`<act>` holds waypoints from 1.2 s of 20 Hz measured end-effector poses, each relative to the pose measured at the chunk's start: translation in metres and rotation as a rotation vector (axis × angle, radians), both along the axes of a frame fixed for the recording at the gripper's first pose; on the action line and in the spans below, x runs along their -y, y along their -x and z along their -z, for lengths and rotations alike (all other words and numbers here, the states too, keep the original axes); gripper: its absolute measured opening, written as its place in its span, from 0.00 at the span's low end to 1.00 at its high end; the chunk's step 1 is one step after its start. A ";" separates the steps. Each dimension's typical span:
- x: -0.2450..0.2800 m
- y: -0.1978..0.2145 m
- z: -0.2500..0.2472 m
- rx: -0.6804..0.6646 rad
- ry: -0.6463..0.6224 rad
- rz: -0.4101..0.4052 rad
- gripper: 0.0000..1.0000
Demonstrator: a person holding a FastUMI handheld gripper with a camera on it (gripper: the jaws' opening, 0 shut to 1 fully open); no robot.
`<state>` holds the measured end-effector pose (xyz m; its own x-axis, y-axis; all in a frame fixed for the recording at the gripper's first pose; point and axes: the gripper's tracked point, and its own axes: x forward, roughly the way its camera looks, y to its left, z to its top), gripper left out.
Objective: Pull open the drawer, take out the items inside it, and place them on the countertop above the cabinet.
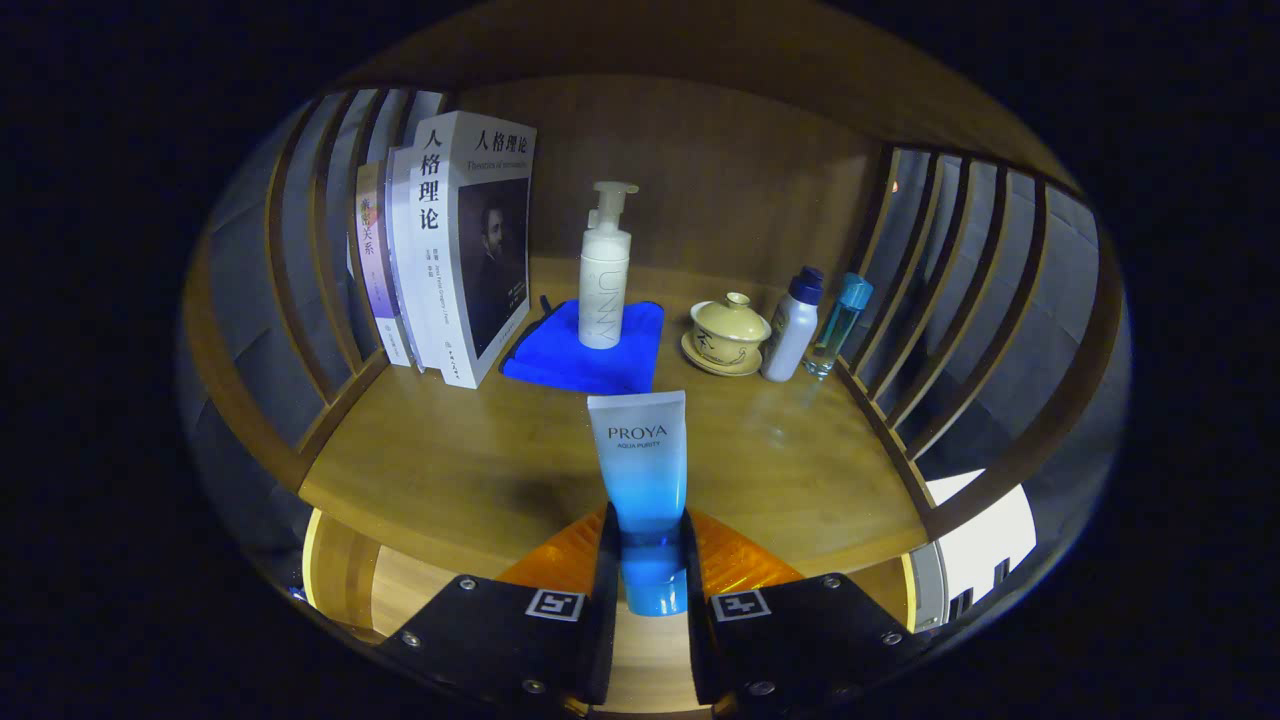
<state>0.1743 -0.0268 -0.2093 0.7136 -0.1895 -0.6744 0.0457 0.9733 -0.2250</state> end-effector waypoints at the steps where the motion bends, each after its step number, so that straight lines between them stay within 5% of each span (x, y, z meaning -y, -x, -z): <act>1: -0.001 -0.004 0.004 -0.004 0.005 -0.009 0.32; 22: -0.005 -0.052 0.033 0.047 -0.216 -0.003 0.48; 24: -0.009 -0.052 0.021 0.104 -0.253 -0.014 0.63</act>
<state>0.2265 -0.0177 -0.2305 0.7826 -0.0143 -0.6224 0.0423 0.9986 0.0303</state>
